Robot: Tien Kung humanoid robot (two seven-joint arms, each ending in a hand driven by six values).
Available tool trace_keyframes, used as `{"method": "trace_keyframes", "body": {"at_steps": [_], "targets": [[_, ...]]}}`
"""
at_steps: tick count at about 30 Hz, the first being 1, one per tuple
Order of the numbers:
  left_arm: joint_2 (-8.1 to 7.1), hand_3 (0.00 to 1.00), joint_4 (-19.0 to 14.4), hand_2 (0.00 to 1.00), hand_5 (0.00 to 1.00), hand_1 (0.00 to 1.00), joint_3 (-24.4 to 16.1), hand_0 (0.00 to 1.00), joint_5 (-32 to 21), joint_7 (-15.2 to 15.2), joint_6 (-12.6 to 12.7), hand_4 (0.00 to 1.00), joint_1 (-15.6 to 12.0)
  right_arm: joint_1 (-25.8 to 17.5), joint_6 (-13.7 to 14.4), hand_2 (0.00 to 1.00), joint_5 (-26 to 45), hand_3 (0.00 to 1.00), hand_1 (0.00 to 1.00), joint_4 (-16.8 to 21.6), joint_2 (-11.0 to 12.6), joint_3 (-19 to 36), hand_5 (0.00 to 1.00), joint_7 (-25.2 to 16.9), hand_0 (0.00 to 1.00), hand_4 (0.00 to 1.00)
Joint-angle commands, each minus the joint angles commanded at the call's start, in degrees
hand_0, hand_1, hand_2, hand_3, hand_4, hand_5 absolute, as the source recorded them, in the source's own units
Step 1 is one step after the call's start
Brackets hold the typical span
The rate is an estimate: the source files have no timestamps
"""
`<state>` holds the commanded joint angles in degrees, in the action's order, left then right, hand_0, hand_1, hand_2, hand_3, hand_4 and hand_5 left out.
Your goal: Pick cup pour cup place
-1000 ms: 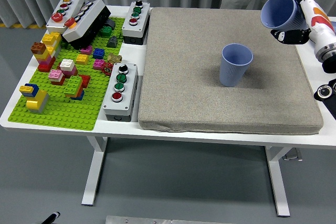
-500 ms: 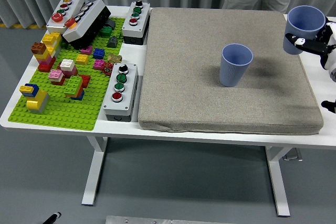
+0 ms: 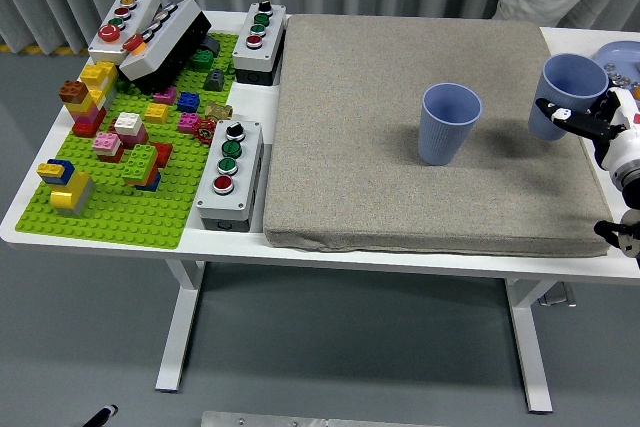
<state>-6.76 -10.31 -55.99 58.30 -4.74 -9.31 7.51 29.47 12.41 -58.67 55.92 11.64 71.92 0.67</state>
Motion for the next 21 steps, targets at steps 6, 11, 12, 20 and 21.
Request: {"method": "trace_keyframes", "body": {"at_steps": [6,11,12,20,21], "targets": [[-0.07,0.779,0.0,0.862,0.998,0.813,0.4,0.835,-0.1,0.0,-0.1,0.620,0.1,-1.3,1.7,0.683,0.8,0.717,0.770,-1.5,-0.4,-3.1,0.034,-2.7,0.877,0.722],[-0.13,0.778,0.0,0.862,0.998,0.813,0.8,0.836,-0.2,0.0,-0.1,0.615,0.0,-1.8,2.2,0.686,3.4,0.717,0.774,-3.0,-0.8,-5.4,0.033,-5.8,0.878,0.722],[-0.14,0.778,0.0,0.862,0.998,0.813,0.9,0.836,-0.2,0.0,-0.1,0.615,0.0,-1.8,2.2,0.686,3.6,0.717,0.774,-3.2,-0.9,-5.8,0.033,-6.2,0.878,0.722],[-0.11,0.779,0.0,0.862,0.998,0.813,1.0,0.836,-0.2,0.0,-0.1,0.615,-0.1,-1.9,1.6,0.701,3.8,0.756,0.780,-2.7,-0.9,-6.3,0.036,-6.3,0.881,0.722],[-0.11,0.779,0.0,0.862,0.998,0.813,1.0,0.836,-0.1,0.0,-0.1,0.615,-0.1,-1.9,1.5,0.701,3.7,0.756,0.780,-2.6,-0.9,-6.2,0.036,-6.2,0.881,0.722]]}}
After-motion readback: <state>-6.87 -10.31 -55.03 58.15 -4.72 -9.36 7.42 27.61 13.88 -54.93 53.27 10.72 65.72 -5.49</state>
